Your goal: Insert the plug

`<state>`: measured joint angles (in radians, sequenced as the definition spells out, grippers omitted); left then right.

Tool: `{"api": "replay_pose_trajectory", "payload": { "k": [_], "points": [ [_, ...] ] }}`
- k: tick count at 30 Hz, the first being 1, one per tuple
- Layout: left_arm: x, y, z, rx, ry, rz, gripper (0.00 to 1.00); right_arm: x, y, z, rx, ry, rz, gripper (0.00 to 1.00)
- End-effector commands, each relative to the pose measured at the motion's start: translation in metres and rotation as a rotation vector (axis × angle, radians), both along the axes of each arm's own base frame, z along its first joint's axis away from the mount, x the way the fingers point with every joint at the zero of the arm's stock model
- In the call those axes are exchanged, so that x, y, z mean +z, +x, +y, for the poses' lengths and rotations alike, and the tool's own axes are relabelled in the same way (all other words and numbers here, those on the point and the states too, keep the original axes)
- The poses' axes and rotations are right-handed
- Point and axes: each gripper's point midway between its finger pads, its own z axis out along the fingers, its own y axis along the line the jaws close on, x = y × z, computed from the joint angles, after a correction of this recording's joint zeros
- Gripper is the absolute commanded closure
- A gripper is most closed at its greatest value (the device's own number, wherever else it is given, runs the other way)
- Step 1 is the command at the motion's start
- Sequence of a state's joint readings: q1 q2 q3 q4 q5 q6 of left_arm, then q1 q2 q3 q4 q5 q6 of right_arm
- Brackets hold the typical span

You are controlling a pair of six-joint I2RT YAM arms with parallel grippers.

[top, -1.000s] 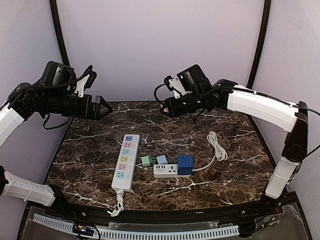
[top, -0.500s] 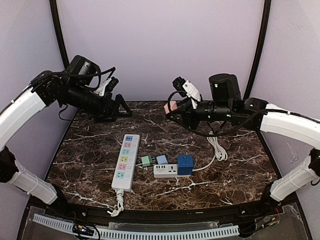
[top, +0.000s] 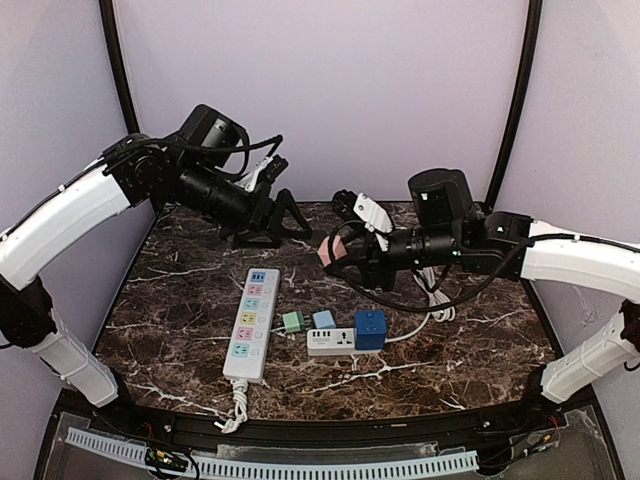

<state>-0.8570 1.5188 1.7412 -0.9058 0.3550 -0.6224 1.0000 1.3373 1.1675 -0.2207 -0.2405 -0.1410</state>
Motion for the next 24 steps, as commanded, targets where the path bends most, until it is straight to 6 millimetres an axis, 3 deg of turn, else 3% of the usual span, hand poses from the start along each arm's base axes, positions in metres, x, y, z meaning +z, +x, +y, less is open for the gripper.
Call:
{"api": "replay_pose_trajectory", "payload": {
  "k": [1,9,19,24],
  "points": [
    [0.009,-0.005,-0.015,-0.048,-0.053,0.013,0.19,-0.009,-0.003,0.007,0.002,-0.036,-0.009,1.0],
    [0.005,-0.007,-0.037,-0.082,-0.08,0.046,0.24,-0.016,-0.006,0.015,0.008,-0.062,0.005,1.0],
    [-0.021,-0.016,-0.045,-0.143,-0.031,0.094,0.3,-0.015,-0.006,0.009,-0.01,-0.08,0.006,1.0],
    [-0.024,-0.015,-0.05,-0.141,-0.038,0.096,0.35,-0.015,-0.01,0.011,0.001,-0.086,0.007,1.0]
  ]
}}
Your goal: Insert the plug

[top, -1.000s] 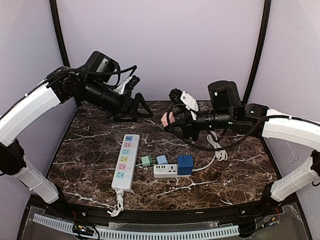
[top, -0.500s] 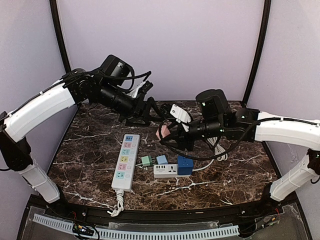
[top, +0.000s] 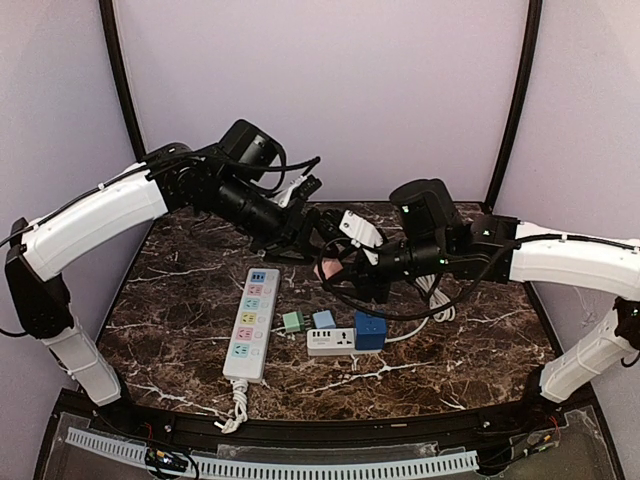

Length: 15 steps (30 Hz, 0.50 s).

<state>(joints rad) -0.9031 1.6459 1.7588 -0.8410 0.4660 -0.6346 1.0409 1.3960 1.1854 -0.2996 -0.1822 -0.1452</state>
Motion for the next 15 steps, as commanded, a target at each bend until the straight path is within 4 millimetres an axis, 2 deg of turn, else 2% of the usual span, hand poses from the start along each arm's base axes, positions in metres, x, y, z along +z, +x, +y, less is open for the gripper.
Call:
{"api": "replay_pose_trajectory", "payload": {
  "k": [1,10,15],
  "points": [
    [0.002,-0.005,-0.005,-0.025,-0.025,0.002,0.36,0.02,-0.006,0.005,0.014,0.032,-0.031,1.0],
    [-0.014,-0.015,-0.009,-0.04,-0.011,0.038,0.43,0.017,-0.006,0.01,-0.002,-0.003,-0.042,1.0],
    [-0.018,-0.017,-0.007,-0.034,0.006,0.028,0.5,0.013,-0.008,0.012,-0.009,-0.03,-0.047,1.0]
  ]
}}
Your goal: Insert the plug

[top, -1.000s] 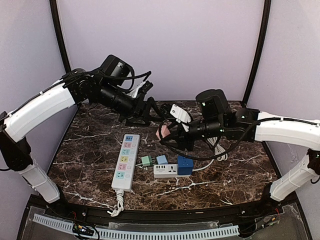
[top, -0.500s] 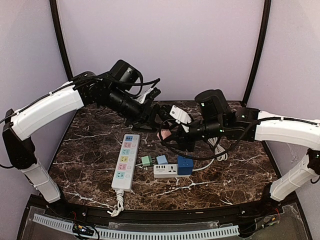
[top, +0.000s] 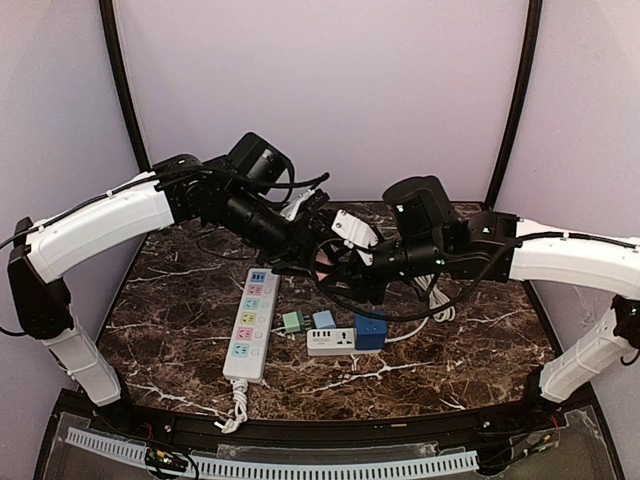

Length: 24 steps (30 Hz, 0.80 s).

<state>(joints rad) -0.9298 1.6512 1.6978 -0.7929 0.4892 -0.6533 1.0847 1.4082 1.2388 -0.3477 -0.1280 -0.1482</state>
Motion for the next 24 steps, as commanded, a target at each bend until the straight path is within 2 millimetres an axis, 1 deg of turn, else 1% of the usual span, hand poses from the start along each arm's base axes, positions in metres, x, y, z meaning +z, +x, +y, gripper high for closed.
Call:
{"api": "replay_pose_trajectory", "payload": {
  "k": [1,4,5,12,13,15,16,17,18,19,20,22,24],
  "points": [
    [-0.002,-0.005,0.003,-0.002,0.006,-0.013,0.53,0.003,-0.001,0.005,-0.009,-0.012,-0.024,1.0],
    [-0.004,-0.004,0.003,0.002,0.011,-0.013,0.6,-0.001,-0.004,0.006,-0.008,-0.024,-0.022,1.0],
    [-0.005,-0.004,0.003,0.004,0.014,-0.014,0.66,-0.002,-0.004,0.006,-0.01,-0.026,-0.023,1.0],
    [-0.009,-0.007,0.009,0.014,0.022,-0.008,0.86,-0.004,0.0,0.004,-0.046,-0.051,-0.033,1.0],
    [-0.009,-0.007,0.009,0.013,0.02,-0.008,0.91,-0.004,0.0,0.004,-0.05,-0.052,-0.034,1.0],
    [-0.011,-0.007,0.01,0.017,0.022,-0.006,0.98,-0.004,0.001,0.003,-0.062,-0.056,-0.033,1.0],
    [-0.011,-0.007,0.011,0.02,0.023,-0.006,0.99,-0.005,0.002,0.003,-0.067,-0.056,-0.03,0.97],
    [-0.011,-0.007,0.011,0.022,0.02,-0.009,0.99,-0.004,0.005,0.001,-0.088,-0.057,-0.034,0.91],
    [-0.01,-0.007,0.012,0.026,0.019,-0.013,0.99,-0.004,0.005,0.0,-0.1,-0.057,-0.035,0.83],
    [-0.009,-0.006,0.011,0.028,0.011,-0.018,0.99,-0.005,0.006,-0.002,-0.108,-0.058,-0.033,0.71],
    [-0.007,-0.007,0.012,0.031,0.005,-0.02,0.99,-0.007,0.006,-0.004,-0.115,-0.059,-0.03,0.63],
    [-0.005,-0.007,0.013,0.039,-0.008,-0.024,0.99,-0.009,0.006,-0.008,-0.129,-0.062,-0.029,0.47],
    [-0.004,-0.008,0.015,0.042,-0.016,-0.026,0.99,-0.009,0.007,-0.014,-0.146,-0.062,-0.036,0.36]
  ]
}}
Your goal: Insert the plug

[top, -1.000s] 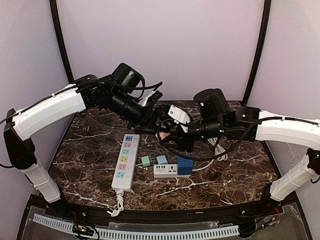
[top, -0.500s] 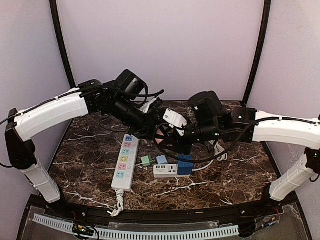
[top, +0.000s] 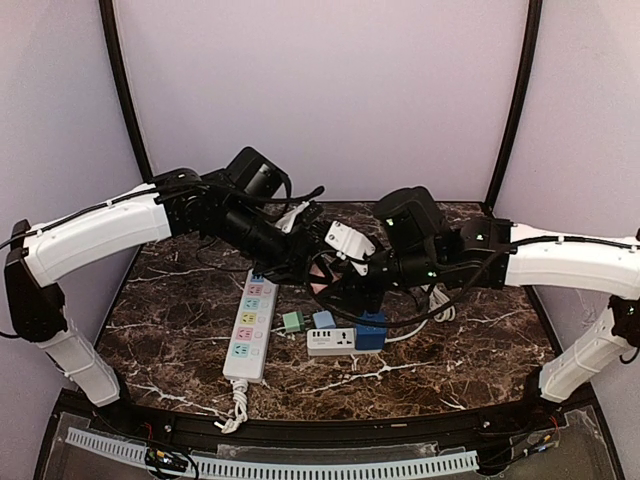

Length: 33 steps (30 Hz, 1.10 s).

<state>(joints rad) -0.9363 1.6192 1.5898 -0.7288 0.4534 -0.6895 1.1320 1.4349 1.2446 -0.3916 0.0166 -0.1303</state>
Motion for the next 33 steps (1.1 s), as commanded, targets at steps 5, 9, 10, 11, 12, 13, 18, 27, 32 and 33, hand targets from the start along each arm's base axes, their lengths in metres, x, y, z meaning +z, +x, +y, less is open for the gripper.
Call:
{"api": "replay_pose_trajectory", "payload": {
  "k": [5,9,10,11,12,13,18,27,32,33],
  "points": [
    [0.021,-0.009,0.013,0.011,-0.051,-0.052,0.99,0.014,0.001,-0.029,-0.083,0.039,-0.037,0.21],
    [0.023,-0.007,0.018,0.014,-0.045,-0.088,0.99,0.016,-0.002,-0.047,-0.117,0.043,-0.042,0.19],
    [0.022,-0.007,0.02,0.012,-0.032,-0.094,0.99,0.016,-0.001,-0.052,-0.138,0.044,-0.042,0.18],
    [0.022,-0.003,0.021,0.011,-0.018,-0.124,0.99,0.015,0.0,-0.058,-0.161,0.045,-0.042,0.19],
    [0.02,-0.003,0.024,0.007,0.002,-0.134,0.99,0.015,0.001,-0.063,-0.186,0.054,-0.04,0.19],
    [0.023,0.0,0.025,-0.008,0.01,-0.176,0.99,0.014,0.002,-0.07,-0.213,0.058,-0.041,0.19],
    [0.04,0.008,0.024,-0.071,0.01,-0.319,0.99,0.019,0.007,-0.098,-0.354,0.109,-0.02,0.18],
    [0.034,0.027,0.028,-0.172,0.085,-0.55,0.99,0.008,0.013,-0.126,-0.522,0.111,0.028,0.01],
    [0.035,0.025,0.021,-0.283,0.07,-0.644,0.99,-0.004,0.009,-0.133,-0.586,0.115,0.114,0.01],
    [0.036,0.026,0.019,-0.289,0.063,-0.66,0.99,-0.005,0.009,-0.134,-0.593,0.115,0.125,0.01]
  ]
}}
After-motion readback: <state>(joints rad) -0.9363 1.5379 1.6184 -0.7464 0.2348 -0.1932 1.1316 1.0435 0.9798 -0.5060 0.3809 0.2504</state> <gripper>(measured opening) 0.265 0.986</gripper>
